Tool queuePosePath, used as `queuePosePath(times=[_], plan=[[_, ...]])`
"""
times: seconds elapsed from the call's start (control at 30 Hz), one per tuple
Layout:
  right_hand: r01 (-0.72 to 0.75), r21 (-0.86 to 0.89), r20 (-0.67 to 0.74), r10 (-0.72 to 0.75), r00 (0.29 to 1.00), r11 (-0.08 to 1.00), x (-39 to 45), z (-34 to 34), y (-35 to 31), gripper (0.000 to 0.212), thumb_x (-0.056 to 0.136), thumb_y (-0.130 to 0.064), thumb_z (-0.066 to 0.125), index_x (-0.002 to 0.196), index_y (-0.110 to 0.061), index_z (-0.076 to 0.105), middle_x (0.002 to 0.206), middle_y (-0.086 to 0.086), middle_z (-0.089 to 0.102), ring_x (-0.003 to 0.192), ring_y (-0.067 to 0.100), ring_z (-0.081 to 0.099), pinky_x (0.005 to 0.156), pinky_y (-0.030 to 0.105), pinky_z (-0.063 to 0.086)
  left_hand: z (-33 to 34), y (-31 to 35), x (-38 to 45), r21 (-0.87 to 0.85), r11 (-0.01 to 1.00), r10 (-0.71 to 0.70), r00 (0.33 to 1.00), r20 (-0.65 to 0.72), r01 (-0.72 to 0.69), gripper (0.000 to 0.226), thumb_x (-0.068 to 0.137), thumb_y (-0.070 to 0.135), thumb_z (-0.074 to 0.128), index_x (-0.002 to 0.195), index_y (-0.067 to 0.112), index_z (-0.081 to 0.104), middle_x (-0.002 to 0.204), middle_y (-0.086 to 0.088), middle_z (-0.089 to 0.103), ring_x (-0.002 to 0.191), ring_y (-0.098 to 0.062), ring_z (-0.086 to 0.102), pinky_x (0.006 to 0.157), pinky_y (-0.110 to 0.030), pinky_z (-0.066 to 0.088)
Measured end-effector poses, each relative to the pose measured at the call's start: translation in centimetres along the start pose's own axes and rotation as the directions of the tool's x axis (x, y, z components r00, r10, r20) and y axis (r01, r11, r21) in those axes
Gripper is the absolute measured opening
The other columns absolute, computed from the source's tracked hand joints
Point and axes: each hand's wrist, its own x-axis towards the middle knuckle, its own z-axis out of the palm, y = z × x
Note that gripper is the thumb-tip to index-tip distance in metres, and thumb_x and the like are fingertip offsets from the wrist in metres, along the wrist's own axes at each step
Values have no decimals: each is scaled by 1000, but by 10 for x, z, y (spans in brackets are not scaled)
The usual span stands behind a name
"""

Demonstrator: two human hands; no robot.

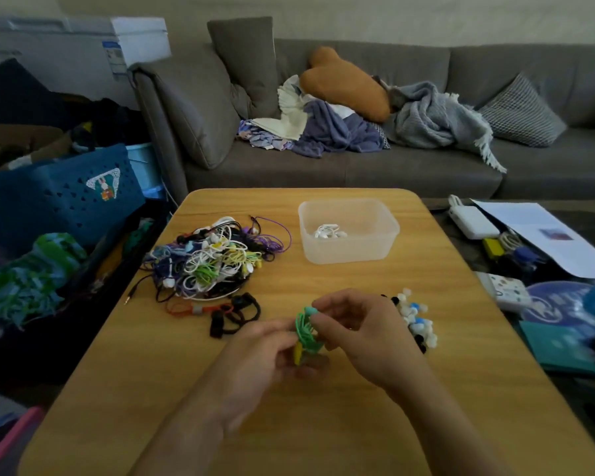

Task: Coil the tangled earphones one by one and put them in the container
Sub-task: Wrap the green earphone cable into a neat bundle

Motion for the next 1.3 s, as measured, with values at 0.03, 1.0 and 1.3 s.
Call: queuePosePath(times=[0.03, 1.0, 1.3], plan=[[1, -43, -2, -1, 1000, 999, 1, -1, 3, 6, 86, -19, 75, 91, -22, 72, 80, 1, 73, 68, 11, 67, 62, 23, 55, 2, -1, 0, -35, 999, -20, 1000, 7, 20, 32, 98, 1, 40, 98, -2, 72, 99, -23, 72, 88, -38, 69, 75, -40, 58], [35, -81, 45, -32, 998, 996, -2, -2, -3, 6, 89, -25, 72, 94, -24, 70, 79, -5, 76, 70, 9, 71, 68, 30, 60, 3, -16, 11, 27, 996, 84, 946, -314, -80, 13, 88, 22, 67, 92, 12, 74, 89, -9, 75, 89, -24, 71, 82, -42, 55], [40, -68, -182, -52, 982, 997, -4, 18, 2, 9, 88, -29, 72, 84, -22, 75, 68, -7, 70, 59, 0, 61, 52, 15, 46, 20, -22, 11, -55, 988, 116, 919, -378, -147, 23, 76, 29, 71, 96, 16, 72, 86, -8, 76, 88, -26, 71, 90, -48, 54]])
